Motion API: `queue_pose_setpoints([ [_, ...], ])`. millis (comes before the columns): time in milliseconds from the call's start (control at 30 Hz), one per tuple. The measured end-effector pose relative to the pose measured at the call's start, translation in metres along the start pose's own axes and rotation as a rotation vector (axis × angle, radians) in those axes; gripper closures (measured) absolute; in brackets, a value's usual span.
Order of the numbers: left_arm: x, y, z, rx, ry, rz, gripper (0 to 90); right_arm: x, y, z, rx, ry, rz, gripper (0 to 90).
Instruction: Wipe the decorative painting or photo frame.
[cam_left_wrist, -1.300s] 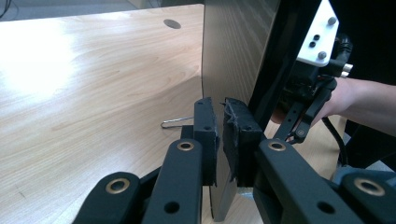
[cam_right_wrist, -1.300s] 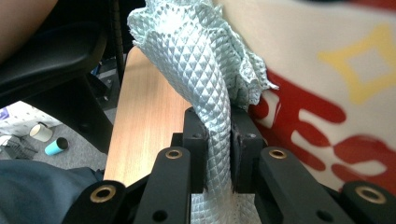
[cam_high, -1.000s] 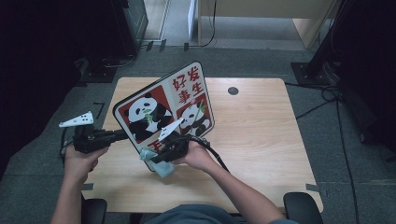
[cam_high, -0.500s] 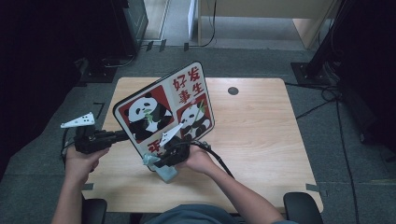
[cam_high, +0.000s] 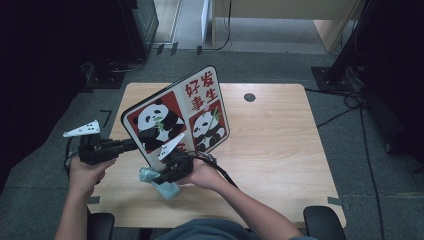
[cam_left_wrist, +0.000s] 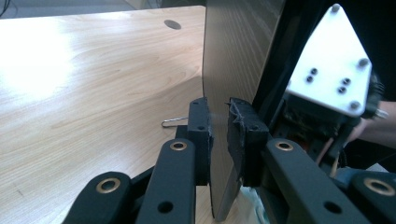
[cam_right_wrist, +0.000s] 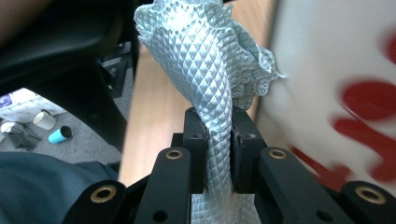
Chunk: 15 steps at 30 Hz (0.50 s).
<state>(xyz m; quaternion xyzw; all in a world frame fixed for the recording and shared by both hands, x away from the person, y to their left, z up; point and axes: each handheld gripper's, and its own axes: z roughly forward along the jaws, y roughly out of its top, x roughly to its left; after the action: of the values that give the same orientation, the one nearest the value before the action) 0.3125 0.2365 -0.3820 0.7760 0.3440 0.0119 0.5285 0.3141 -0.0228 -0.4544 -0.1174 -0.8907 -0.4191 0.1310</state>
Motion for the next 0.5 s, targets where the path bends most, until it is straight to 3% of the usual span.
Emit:
queue_pose_setpoints([
  [100,0.000,0.000,0.000,-0.006,-0.001,-0.001,79.3,0.004,0.005,0.008,0.011,-0.001,0.005,80.1],
  [233,0.001,-0.001,-0.001,-0.007,0.000,0.004,78.7,0.000,0.003,0.013,0.032,-0.011,0.065,80.2],
  [367,0.000,-0.001,-0.001,-0.006,0.002,0.011,78.2,-0.004,0.000,0.008,0.030,-0.028,0.106,80.2],
  [500,-0.001,-0.001,0.000,-0.007,0.004,0.012,78.9,-0.005,-0.002,0.002,0.015,-0.049,0.117,80.3],
])
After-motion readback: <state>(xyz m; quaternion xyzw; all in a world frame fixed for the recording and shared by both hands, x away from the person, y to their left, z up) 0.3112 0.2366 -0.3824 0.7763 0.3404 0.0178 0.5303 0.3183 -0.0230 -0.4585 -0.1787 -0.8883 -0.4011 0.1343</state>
